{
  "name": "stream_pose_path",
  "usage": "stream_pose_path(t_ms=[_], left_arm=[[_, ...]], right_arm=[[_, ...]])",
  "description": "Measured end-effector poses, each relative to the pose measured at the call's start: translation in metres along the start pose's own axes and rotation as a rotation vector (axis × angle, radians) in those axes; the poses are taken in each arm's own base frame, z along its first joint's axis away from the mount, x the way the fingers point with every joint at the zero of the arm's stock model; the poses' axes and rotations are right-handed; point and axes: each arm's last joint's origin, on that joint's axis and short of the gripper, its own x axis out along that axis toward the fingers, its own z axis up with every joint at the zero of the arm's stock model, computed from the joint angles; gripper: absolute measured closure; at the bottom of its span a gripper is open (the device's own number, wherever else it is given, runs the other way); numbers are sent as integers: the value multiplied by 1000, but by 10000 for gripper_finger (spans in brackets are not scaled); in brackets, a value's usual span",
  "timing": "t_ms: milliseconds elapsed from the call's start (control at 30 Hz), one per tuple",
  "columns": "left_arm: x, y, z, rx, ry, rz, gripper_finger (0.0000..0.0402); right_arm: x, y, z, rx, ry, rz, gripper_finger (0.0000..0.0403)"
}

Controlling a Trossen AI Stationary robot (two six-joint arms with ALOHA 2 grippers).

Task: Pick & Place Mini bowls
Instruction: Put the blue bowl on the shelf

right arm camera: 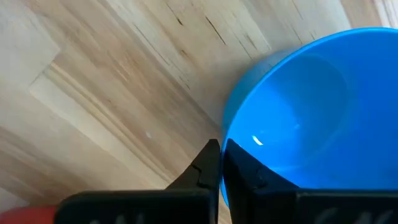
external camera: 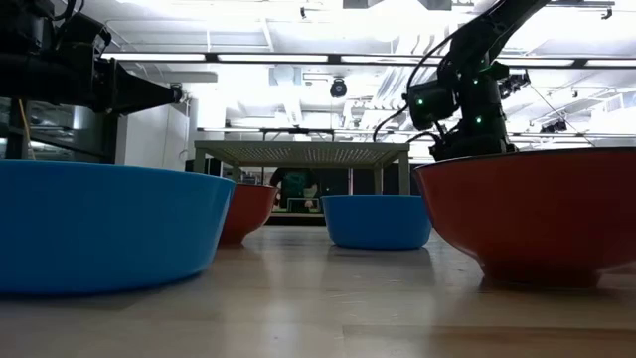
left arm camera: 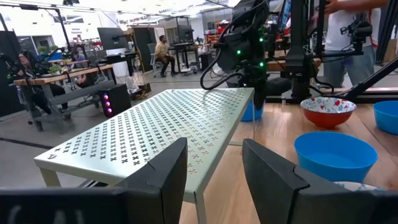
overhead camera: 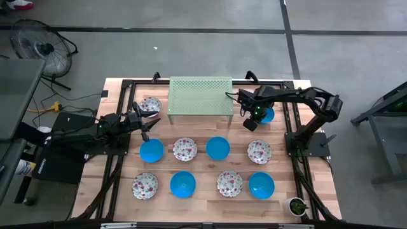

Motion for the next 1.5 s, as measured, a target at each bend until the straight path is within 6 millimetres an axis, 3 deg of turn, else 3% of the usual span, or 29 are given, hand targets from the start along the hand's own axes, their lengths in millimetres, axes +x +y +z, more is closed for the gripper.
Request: stream_pose_path(t_ms=[567, 833, 1067, 1200, 1333, 1500], left_arm=[[0, 0, 0, 0, 0, 0, 252], [0, 0, 0, 0, 0, 0, 252], [0, 0, 0, 0, 0, 0, 252], [0, 0, 0, 0, 0, 0, 252], [0, 0, 0, 0, 0, 0, 252], [0, 0, 0, 0, 0, 0, 252]], right_arm=[[-40, -7, -35, -135, -23, 21, 403], [-80, -8, -30, -270, -98, -17, 403], [-125, -6, -23, -546, -236, -89, 403], [-147, 3, -23, -805, -312, -116, 403], [-159, 16, -21, -1127, -366, -124, 403], [-166, 29, -4, -1296, -386, -153, 403]])
